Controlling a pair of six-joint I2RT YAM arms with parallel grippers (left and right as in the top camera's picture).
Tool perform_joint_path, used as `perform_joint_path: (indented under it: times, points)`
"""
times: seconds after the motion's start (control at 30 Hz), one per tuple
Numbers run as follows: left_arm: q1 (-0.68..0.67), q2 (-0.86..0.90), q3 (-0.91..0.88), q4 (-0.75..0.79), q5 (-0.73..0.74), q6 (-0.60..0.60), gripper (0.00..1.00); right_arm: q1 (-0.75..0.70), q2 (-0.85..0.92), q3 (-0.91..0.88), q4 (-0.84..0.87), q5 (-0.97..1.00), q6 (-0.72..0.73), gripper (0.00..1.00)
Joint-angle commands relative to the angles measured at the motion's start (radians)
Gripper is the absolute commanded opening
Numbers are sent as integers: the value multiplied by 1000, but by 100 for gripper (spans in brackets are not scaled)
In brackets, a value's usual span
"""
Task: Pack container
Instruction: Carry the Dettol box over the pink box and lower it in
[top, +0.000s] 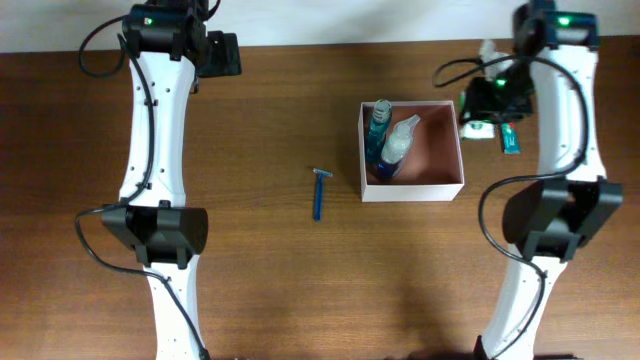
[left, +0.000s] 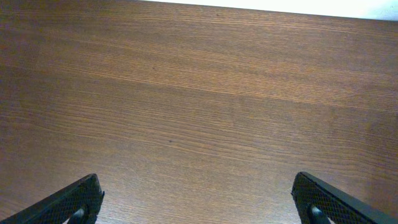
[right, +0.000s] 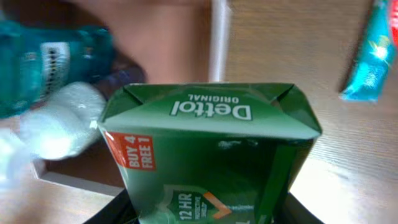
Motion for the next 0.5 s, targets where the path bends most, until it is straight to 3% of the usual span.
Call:
perform_joint_path:
  times: [0.0, 0.2, 0.47]
  points:
    - [3, 2, 3, 0, -7, 8, 99, 49, -6, 11, 27, -15, 12, 45]
    - [3, 2, 3, 0, -7, 8, 100, 94, -6, -7, 63, 66, 12, 51]
    - [3, 2, 3, 0, -7, 8, 99, 101, -6, -94, 83, 65, 13, 51]
